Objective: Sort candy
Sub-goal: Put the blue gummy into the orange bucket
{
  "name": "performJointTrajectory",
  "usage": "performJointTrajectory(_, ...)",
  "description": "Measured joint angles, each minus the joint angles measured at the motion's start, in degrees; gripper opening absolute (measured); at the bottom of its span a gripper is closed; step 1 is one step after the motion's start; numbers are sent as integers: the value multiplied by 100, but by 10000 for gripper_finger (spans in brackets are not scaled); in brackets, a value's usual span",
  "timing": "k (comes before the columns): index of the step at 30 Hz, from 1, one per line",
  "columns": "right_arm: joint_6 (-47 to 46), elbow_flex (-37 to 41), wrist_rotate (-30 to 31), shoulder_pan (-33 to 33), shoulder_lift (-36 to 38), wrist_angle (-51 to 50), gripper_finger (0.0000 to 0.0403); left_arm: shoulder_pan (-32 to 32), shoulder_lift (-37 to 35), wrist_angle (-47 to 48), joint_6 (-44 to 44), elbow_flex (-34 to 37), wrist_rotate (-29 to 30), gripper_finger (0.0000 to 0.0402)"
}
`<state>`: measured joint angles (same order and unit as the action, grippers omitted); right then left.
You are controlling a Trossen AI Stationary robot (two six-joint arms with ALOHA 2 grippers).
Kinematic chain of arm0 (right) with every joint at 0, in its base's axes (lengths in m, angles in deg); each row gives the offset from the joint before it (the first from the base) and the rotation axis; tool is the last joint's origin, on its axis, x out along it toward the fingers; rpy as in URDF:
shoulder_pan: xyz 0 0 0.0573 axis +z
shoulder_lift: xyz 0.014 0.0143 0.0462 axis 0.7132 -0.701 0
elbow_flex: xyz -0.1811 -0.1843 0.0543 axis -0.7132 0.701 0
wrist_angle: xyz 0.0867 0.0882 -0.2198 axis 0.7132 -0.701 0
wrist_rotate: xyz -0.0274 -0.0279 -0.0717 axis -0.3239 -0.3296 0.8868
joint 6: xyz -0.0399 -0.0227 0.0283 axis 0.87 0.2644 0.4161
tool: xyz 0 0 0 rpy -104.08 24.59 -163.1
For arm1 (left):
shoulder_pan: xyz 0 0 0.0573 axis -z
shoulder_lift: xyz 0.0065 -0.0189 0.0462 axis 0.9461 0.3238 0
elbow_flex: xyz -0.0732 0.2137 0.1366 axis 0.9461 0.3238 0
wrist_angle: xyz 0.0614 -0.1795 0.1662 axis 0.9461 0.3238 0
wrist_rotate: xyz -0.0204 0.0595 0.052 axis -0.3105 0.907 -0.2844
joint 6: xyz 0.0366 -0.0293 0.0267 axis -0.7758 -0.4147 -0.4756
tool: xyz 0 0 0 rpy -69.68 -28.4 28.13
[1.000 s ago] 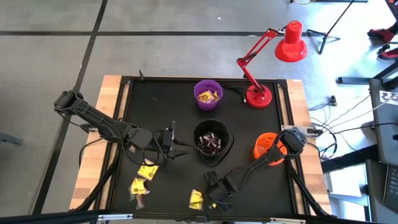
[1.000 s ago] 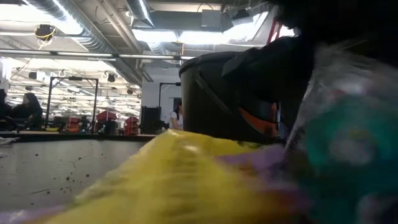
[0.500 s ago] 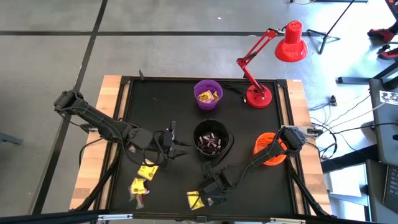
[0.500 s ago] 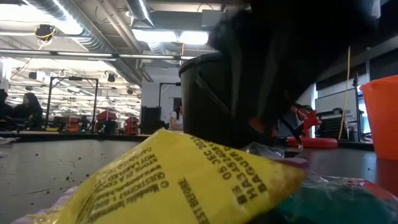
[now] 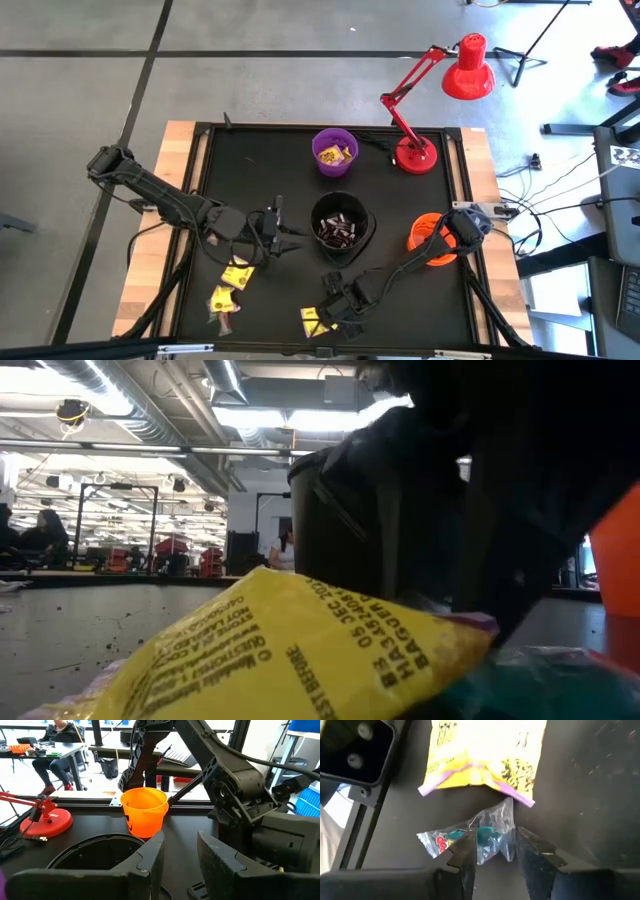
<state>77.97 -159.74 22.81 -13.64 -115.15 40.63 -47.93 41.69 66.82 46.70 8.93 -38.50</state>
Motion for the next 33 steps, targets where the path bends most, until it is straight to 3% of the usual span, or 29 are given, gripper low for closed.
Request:
performJointTrajectory(8,128,72,245,0,42,-286,116,0,0,24,4,0,0,105)
performJointTrajectory(16,199,-46,542,0,358,-840,9,0,0,24,4,0,0,105)
performJointTrajectory(22,-69,-207,970,0,812,-1549,18,-2,0,25,107,0,2,105)
performJointTrajectory(27,-420,-220,1562,4,1426,-2374,3,-2,0,26,113,-1,2,105)
performJointTrajectory(33,-577,-215,2173,175,2267,-2618,8,-2,0,109,133,-4,2,105)
